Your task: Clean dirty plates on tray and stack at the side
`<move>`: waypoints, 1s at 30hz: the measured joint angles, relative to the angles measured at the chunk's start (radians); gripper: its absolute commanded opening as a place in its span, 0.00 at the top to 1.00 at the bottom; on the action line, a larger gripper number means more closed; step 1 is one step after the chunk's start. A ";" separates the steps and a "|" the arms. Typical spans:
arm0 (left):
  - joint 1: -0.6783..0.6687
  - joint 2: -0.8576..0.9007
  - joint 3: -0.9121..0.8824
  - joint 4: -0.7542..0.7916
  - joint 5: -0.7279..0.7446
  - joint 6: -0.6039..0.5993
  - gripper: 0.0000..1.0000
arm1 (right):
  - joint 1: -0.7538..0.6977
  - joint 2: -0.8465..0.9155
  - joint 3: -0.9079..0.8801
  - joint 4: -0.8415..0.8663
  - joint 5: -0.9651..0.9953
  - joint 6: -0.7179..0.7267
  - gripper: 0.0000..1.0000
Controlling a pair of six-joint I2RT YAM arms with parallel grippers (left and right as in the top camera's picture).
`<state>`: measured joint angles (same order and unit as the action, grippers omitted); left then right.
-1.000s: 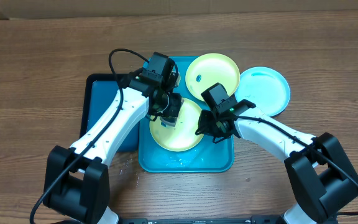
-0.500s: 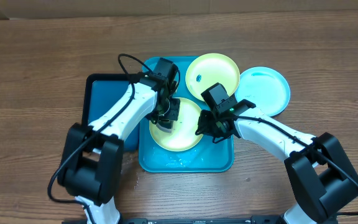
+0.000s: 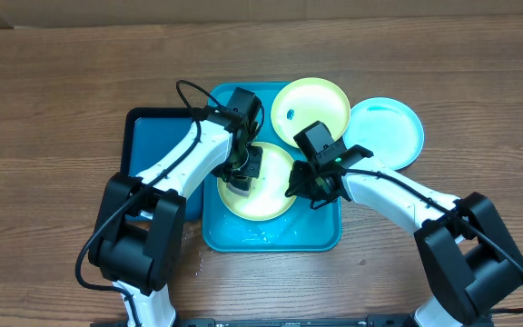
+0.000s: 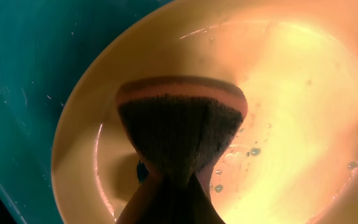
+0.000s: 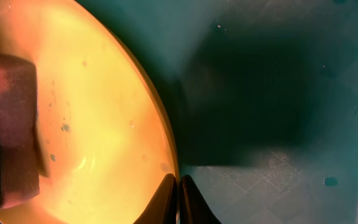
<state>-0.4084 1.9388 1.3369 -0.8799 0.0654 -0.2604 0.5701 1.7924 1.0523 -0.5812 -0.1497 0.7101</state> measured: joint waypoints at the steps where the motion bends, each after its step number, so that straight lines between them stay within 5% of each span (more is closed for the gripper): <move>1: 0.000 0.000 -0.002 0.002 -0.001 0.000 0.96 | 0.000 0.000 0.000 0.001 0.000 0.000 0.96; 16: 0.005 -0.021 -0.113 0.132 0.034 -0.028 0.96 | 0.000 0.003 0.000 0.004 0.000 0.001 0.96; 30: 0.049 0.010 -0.004 0.044 0.506 0.097 0.96 | -0.001 0.005 0.000 0.019 -0.013 0.000 0.96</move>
<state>-0.3595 1.9484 1.3331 -0.8360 0.5713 -0.1635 0.5694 1.7973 1.0523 -0.5617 -0.1631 0.7105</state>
